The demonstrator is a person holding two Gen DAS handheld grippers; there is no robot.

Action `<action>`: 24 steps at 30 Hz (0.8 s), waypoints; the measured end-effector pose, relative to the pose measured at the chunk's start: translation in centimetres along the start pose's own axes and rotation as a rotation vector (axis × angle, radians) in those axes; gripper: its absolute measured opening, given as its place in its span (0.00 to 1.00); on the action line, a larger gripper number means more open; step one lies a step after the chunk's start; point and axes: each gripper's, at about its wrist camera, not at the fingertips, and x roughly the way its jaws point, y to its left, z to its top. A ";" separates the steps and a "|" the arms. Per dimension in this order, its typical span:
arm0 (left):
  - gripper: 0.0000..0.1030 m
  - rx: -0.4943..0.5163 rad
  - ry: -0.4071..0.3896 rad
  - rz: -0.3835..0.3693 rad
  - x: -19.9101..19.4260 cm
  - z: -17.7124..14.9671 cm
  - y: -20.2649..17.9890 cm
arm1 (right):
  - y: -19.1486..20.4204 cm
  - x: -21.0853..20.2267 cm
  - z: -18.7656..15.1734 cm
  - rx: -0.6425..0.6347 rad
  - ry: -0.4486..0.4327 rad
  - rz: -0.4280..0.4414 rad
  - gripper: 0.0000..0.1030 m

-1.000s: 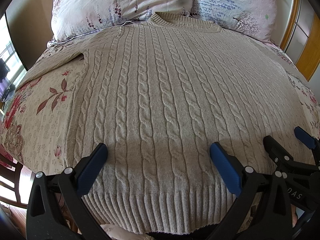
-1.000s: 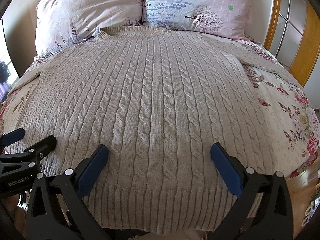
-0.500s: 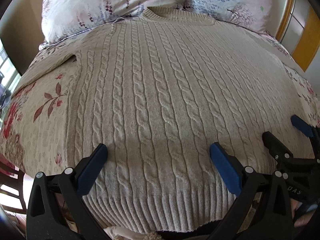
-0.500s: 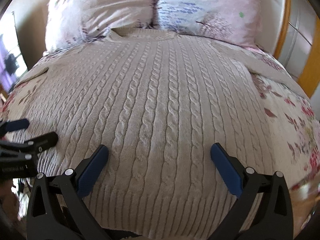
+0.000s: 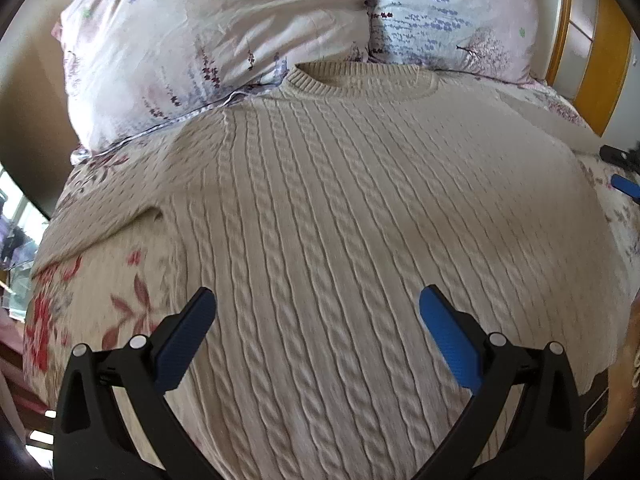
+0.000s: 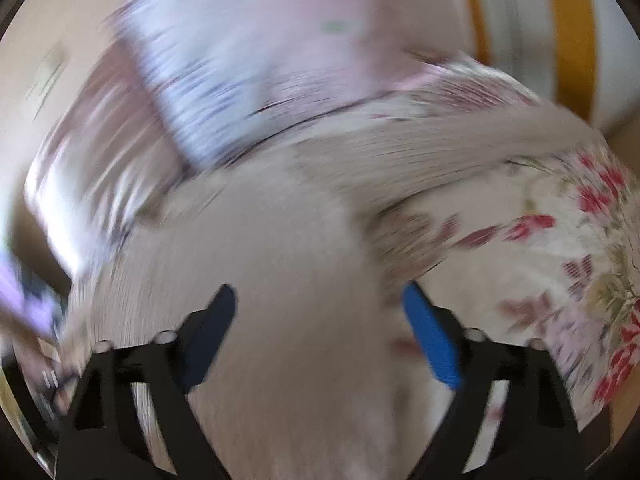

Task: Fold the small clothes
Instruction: 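Reach the right tool to a sweater sleeve and grasp its cuff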

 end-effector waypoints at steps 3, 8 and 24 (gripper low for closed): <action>0.98 -0.002 -0.009 -0.061 0.5 1.6 0.8 | -4.7 1.3 3.3 0.210 -0.018 -0.006 0.59; 0.98 -0.002 -0.102 -0.159 0.8 3.8 1.6 | -10.9 3.6 5.5 0.485 -0.021 0.008 0.55; 0.98 -0.114 -0.061 -0.255 5.4 7.7 3.0 | -15.3 5.1 8.9 0.583 -0.154 -0.121 0.23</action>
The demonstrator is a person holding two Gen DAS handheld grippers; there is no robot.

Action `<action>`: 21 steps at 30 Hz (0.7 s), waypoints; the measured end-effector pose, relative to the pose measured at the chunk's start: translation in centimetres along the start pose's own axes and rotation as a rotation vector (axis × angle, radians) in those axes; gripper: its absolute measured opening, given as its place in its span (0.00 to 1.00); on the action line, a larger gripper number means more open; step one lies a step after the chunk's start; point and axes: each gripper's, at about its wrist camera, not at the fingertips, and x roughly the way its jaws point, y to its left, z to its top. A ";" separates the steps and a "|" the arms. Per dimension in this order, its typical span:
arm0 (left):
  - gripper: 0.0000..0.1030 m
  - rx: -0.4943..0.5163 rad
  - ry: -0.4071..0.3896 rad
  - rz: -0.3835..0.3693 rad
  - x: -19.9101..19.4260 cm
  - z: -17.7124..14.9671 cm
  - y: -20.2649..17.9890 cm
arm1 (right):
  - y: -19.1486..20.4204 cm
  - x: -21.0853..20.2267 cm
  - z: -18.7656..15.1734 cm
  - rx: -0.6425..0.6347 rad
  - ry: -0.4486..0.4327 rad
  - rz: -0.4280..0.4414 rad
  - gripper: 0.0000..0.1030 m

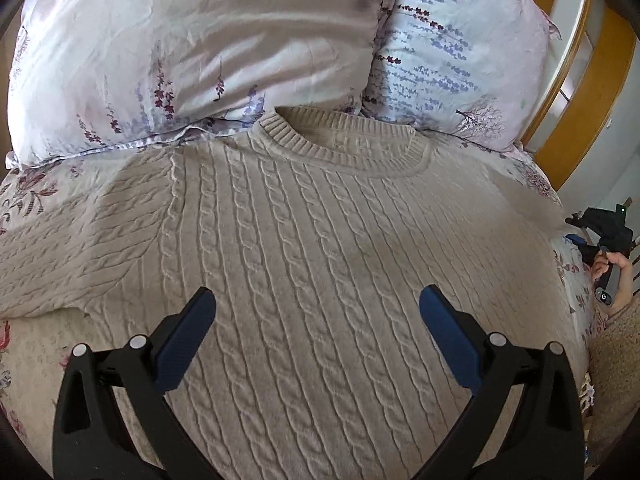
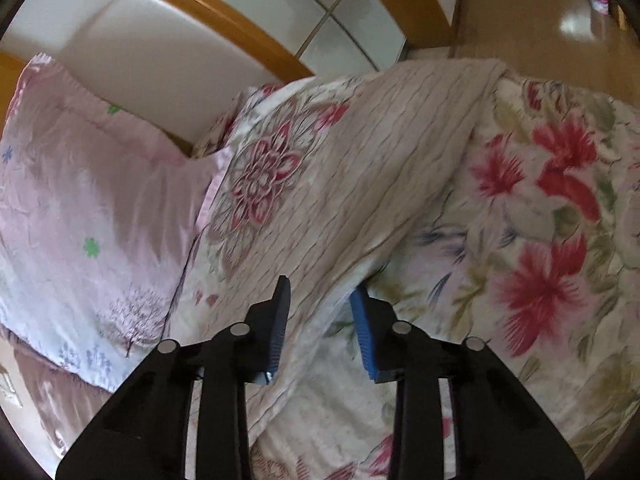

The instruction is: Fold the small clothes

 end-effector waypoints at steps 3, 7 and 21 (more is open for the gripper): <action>0.98 0.001 0.020 -0.003 0.8 0.3 -0.1 | 0.2 -0.1 -0.1 -0.048 -0.015 -0.017 0.11; 0.98 0.008 0.017 0.004 1.2 0.4 0.0 | 2.5 -1.6 -0.5 -0.162 -0.087 -0.003 0.10; 0.98 -0.069 -0.068 -0.051 1.0 0.8 0.6 | 16.9 -4.7 -16.8 -0.733 0.108 0.400 0.10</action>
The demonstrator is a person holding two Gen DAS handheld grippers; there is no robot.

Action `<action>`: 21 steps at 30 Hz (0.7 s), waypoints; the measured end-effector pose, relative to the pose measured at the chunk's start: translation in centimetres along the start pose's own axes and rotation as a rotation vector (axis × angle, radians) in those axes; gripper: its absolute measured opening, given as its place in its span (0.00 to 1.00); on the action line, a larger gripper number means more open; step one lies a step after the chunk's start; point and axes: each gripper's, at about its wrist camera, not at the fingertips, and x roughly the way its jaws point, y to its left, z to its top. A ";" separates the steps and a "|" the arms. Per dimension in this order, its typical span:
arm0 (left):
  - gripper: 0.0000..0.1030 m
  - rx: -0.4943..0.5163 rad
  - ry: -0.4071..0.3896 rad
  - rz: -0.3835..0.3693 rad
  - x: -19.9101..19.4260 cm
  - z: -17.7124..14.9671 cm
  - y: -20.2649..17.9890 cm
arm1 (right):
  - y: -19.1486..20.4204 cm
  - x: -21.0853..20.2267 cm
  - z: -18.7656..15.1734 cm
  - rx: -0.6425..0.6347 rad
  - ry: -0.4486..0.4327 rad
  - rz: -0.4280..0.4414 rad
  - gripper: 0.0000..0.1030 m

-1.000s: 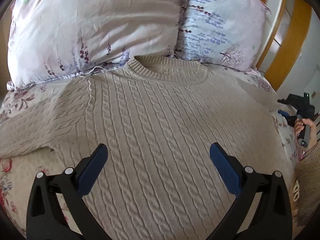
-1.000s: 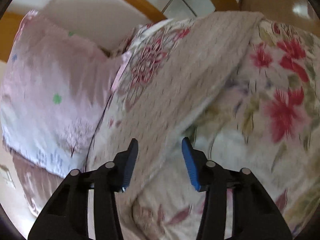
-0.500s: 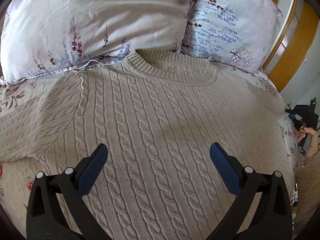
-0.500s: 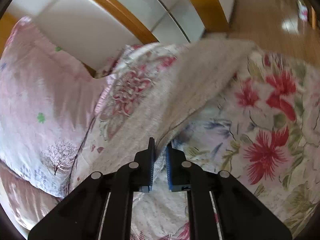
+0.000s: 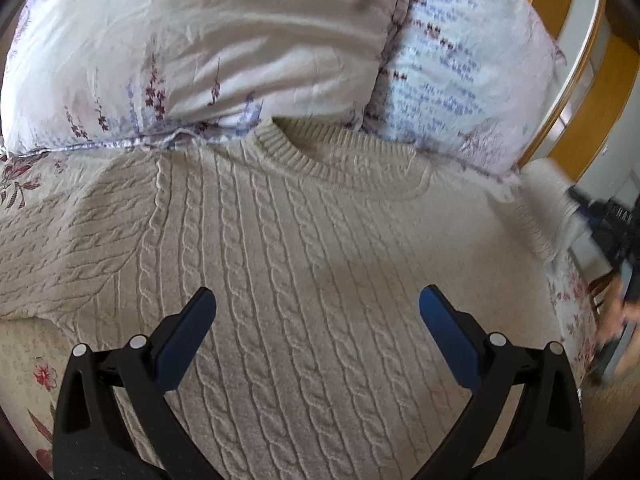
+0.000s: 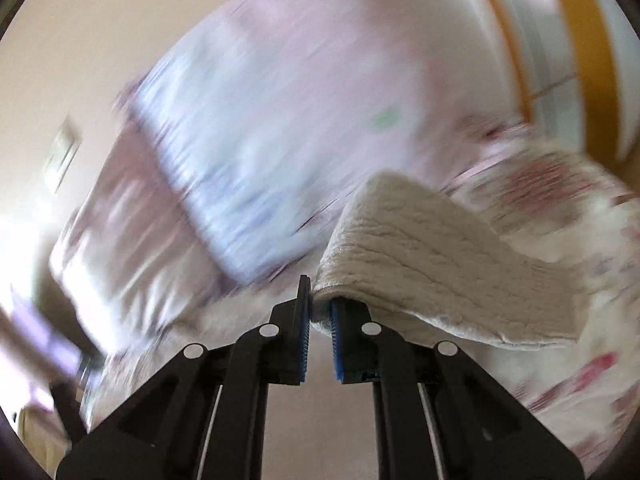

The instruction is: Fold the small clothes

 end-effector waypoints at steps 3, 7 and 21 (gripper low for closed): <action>0.98 -0.018 -0.035 -0.029 -0.4 0.0 0.0 | 2.6 3.4 -3.0 -0.086 0.132 -0.001 0.10; 0.98 -0.002 -0.008 -0.041 -0.2 -0.1 -0.3 | 3.2 6.2 -5.5 -0.080 0.252 -0.024 0.11; 0.95 -0.138 0.057 -0.191 0.3 -0.2 2.1 | -6.9 2.0 -2.7 0.424 0.089 -0.113 0.39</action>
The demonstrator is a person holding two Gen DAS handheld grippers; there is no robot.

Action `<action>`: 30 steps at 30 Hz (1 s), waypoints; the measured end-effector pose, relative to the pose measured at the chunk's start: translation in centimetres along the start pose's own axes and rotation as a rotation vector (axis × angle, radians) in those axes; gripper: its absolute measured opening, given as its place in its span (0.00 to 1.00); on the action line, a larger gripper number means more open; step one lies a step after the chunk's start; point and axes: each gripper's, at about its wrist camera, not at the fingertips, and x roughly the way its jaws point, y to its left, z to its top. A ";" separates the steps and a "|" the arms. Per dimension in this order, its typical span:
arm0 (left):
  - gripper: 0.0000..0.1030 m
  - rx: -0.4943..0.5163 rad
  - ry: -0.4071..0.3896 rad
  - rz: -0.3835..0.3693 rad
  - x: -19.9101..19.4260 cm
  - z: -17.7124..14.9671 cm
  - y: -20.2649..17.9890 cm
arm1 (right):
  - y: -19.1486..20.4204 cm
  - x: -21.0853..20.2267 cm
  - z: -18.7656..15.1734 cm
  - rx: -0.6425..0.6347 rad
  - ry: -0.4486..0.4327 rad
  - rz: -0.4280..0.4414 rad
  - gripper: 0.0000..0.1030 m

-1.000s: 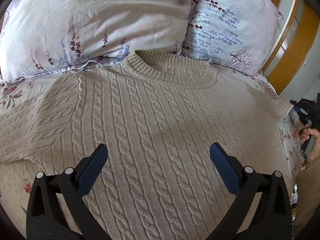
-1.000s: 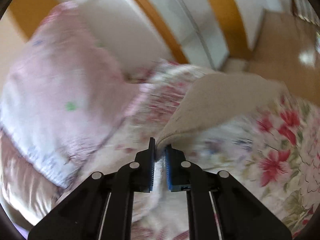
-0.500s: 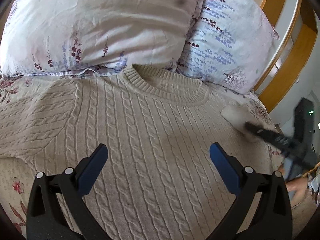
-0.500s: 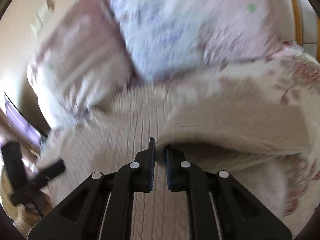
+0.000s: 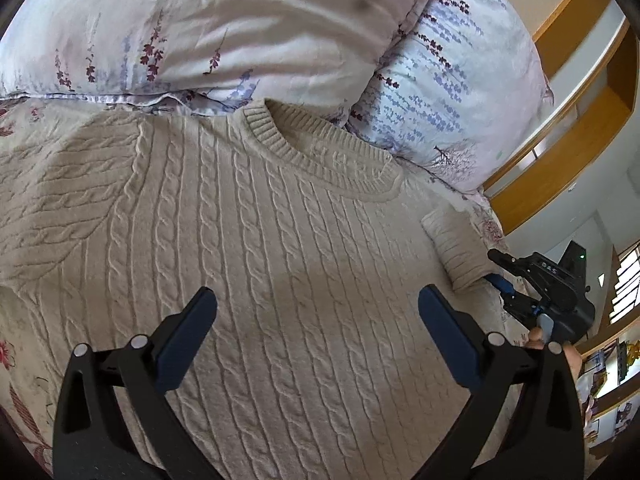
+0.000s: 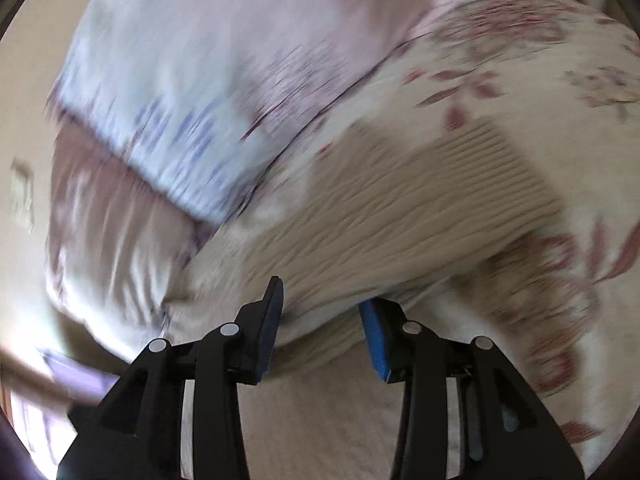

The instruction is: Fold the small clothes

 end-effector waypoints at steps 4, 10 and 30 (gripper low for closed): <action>0.93 -0.024 -0.008 -0.011 -0.5 0.2 0.7 | 1.4 0.1 0.8 -0.087 -0.072 -0.097 0.15; 0.85 -0.088 -0.022 -0.063 -1.4 0.6 2.1 | 10.3 -1.1 -1.6 -0.417 -0.157 -0.044 0.10; 0.58 -0.385 0.063 -0.201 1.0 0.7 6.4 | 6.6 1.4 -6.4 -0.167 0.262 0.149 0.40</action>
